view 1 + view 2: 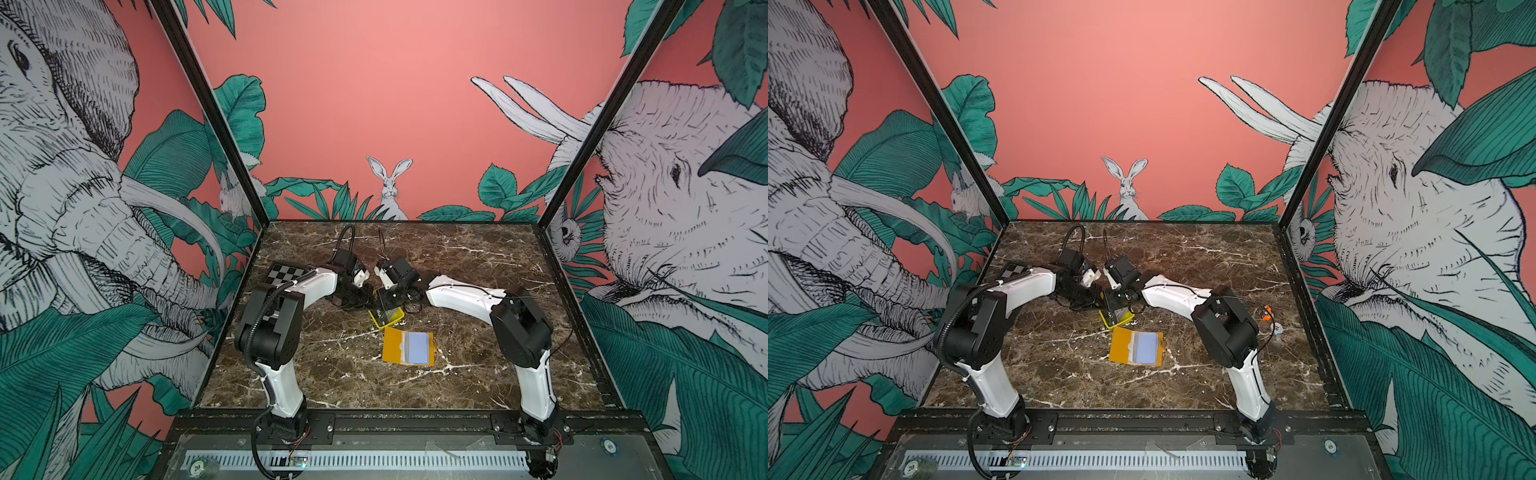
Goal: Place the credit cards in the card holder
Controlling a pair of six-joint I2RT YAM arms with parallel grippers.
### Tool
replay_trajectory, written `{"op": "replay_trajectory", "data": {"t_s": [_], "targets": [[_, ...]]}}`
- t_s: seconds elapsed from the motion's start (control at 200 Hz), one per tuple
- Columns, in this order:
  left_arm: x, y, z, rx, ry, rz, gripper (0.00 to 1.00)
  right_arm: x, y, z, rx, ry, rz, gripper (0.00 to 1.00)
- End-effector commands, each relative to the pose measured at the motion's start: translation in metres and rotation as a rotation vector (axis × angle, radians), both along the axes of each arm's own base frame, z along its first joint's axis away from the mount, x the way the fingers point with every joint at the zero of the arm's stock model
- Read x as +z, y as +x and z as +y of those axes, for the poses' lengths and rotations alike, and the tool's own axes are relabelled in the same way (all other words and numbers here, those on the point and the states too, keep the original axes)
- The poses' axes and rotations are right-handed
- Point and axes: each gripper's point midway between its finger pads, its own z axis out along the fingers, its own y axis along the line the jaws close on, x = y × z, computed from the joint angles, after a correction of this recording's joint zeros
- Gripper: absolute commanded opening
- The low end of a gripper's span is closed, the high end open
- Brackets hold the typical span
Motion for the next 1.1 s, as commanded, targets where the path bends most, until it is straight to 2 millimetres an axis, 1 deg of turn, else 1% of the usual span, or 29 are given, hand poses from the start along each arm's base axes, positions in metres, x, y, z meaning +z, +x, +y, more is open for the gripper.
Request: {"op": "replay_trajectory", "data": {"t_s": [0.0,0.09,0.195,0.44,0.61,0.745,0.87,1.005,1.095], "targets": [[0.002,-0.001,-0.002,-0.014,0.005,-0.005,0.03,0.009,0.007,0.006,0.001,0.029,-0.019,0.08],[0.004,-0.001,-0.002,-0.015,0.007,-0.012,0.03,0.013,0.008,0.005,-0.002,0.033,-0.024,0.04],[0.006,0.000,0.001,-0.015,0.017,-0.021,0.03,0.025,0.007,0.004,-0.007,0.049,-0.043,0.02],[0.012,0.003,0.003,-0.013,0.031,-0.049,0.03,0.057,0.002,-0.007,-0.020,0.075,-0.092,0.00],[0.016,0.003,0.003,-0.014,0.025,-0.060,0.04,0.070,-0.002,-0.017,-0.033,0.072,-0.111,0.00],[0.021,0.005,0.002,-0.015,0.014,-0.078,0.05,0.074,-0.003,-0.022,-0.039,0.069,-0.117,0.00],[0.027,0.006,0.000,-0.019,0.000,-0.095,0.06,0.074,-0.005,-0.023,-0.041,0.067,-0.111,0.00],[0.041,0.005,-0.001,-0.029,-0.022,-0.140,0.09,0.075,-0.007,-0.028,-0.058,0.067,-0.107,0.00],[0.053,0.001,-0.004,-0.030,-0.062,-0.166,0.13,0.077,-0.010,-0.034,-0.069,0.070,-0.100,0.00]]}}
